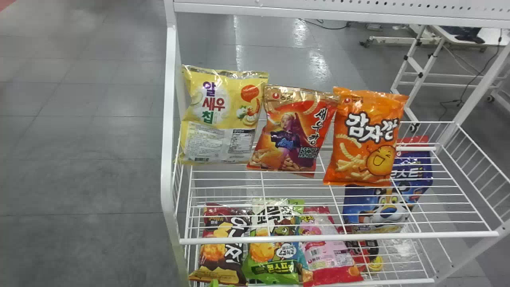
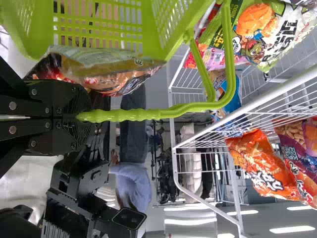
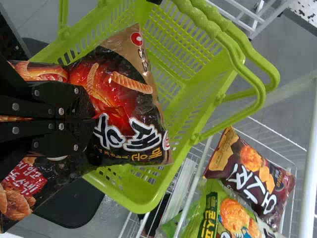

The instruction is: Hold basket handle with left hand then pick spicy shrimp crackers with right hand and place into basket

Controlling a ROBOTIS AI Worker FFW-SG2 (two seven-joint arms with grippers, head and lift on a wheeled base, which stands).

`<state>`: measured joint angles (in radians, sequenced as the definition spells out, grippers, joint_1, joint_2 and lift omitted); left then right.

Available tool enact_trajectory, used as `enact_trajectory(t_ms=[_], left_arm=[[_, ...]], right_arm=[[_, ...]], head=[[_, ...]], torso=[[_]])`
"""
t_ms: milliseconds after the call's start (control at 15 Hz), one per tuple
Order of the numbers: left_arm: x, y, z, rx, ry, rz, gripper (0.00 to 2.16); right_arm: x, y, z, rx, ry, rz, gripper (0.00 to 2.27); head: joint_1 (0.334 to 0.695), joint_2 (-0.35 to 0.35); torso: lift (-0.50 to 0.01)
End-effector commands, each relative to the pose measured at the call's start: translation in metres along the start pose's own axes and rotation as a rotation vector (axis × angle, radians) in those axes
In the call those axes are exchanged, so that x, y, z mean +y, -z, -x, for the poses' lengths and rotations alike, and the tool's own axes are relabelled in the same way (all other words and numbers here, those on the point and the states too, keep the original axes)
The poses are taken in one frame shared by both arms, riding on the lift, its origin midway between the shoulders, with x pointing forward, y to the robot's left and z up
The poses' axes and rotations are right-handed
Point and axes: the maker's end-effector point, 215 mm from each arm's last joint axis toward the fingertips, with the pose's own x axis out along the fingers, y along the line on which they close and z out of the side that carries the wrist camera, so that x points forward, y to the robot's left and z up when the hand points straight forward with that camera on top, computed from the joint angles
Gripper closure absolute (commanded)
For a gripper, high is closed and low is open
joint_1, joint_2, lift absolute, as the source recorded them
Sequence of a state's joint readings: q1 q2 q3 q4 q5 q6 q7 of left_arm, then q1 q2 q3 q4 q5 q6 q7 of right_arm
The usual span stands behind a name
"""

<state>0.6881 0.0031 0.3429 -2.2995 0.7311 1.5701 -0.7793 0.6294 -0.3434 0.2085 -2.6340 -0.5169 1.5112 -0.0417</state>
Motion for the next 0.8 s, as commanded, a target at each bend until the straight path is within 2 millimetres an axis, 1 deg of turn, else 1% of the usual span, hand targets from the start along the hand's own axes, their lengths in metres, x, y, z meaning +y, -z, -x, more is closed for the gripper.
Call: enact_trajectory(t_ms=[0, 200, 333, 467, 733], left_arm=[[-0.003, 0.003, -0.004, 0.006, 0.009, 0.003, 1.89], [-0.003, 0.005, -0.007, 0.015, 0.011, 0.004, 1.89], [-0.003, 0.007, -0.009, 0.019, 0.009, 0.004, 1.89], [-0.004, 0.007, -0.012, 0.025, 0.011, 0.0, 1.89], [-0.008, 0.009, -0.016, 0.036, 0.021, -0.005, 1.89]], right_arm=[[0.007, -0.015, -0.01, -0.053, -0.003, 0.006, 1.72], [0.022, -0.032, -0.024, -0.108, -0.023, 0.016, 1.72], [0.027, -0.035, -0.03, -0.112, -0.022, 0.032, 1.72], [0.031, -0.033, -0.038, -0.099, -0.017, 0.05, 1.72], [0.039, -0.017, -0.055, -0.06, -0.016, 0.073, 1.71]], head=[[0.695, -0.044], [0.695, 0.021], [0.695, 0.084], [0.695, 0.119], [0.695, 0.153]], torso=[[-0.037], [-0.037], [-0.037], [-0.037], [-0.037]])
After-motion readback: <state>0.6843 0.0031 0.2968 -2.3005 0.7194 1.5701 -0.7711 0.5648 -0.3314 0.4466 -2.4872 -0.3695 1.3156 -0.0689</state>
